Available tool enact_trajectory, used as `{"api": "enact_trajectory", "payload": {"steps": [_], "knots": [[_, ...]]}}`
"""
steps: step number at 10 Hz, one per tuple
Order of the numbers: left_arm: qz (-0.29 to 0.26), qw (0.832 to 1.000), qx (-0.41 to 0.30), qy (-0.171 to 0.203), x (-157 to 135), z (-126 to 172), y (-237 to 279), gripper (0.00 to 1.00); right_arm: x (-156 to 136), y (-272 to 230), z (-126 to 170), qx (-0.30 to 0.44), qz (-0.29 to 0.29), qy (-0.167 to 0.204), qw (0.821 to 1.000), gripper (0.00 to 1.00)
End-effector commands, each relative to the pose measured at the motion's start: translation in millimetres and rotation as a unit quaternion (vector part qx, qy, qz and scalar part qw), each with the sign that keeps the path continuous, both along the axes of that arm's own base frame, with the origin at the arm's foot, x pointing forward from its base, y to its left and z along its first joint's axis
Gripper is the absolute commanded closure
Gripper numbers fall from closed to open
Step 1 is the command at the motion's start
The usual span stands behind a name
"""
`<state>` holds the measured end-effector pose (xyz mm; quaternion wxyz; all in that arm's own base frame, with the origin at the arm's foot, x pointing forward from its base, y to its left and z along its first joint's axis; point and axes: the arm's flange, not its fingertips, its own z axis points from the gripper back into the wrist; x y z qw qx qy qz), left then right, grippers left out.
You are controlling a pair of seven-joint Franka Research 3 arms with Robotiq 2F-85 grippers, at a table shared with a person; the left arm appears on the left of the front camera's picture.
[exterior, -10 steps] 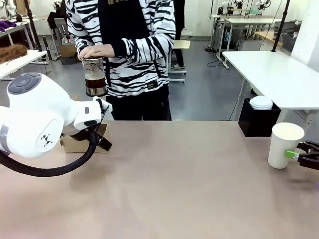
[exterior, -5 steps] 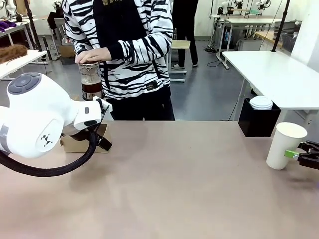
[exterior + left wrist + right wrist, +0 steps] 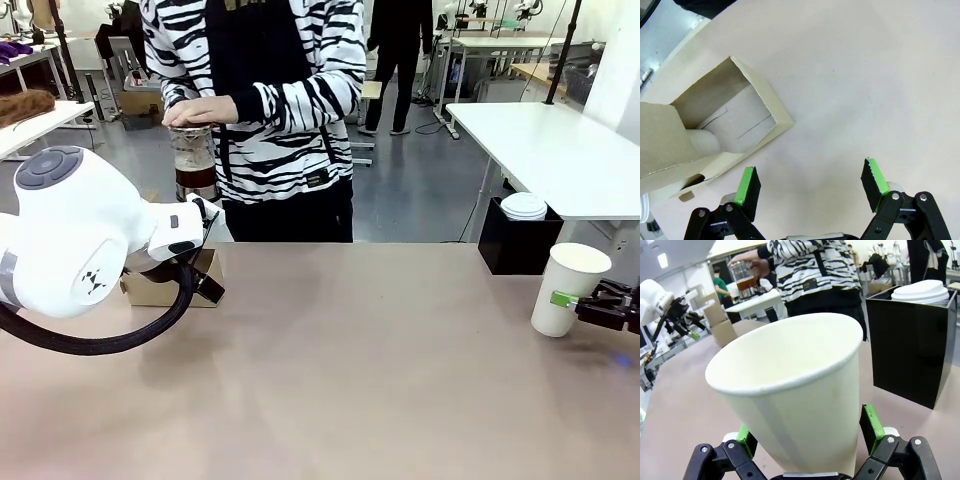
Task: Pour a drink into a cup and package it in a carrier.
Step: Pick up the 600 ml Paper Cup and place it in the middle top area of the table.
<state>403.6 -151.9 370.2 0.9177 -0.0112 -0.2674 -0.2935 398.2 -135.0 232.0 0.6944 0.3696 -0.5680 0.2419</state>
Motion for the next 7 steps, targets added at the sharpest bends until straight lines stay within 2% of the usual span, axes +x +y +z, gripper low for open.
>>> {"api": "enact_trajectory", "payload": {"steps": [1, 5, 6, 7], "knots": [[0.000, 1.000, -0.001, 0.000, 0, 0, 0, 0.00, 6, 4, 1, 0.004, 0.003, -0.010, 1.000, 0.00], [0.000, 1.000, -0.001, 0.000, 0, 0, 0, 0.00, 16, 14, 4, 0.009, 0.018, -0.021, 1.000, 0.00], [0.000, 1.000, -0.001, 0.000, 0, 0, 0, 0.00, 19, 17, 4, 0.005, 0.021, -0.018, 1.000, 0.06], [0.000, 1.000, -0.001, 0.000, 0, 0, 0, 0.00, 16, 12, 3, 0.011, 0.008, -0.008, 1.000, 0.20]]}}
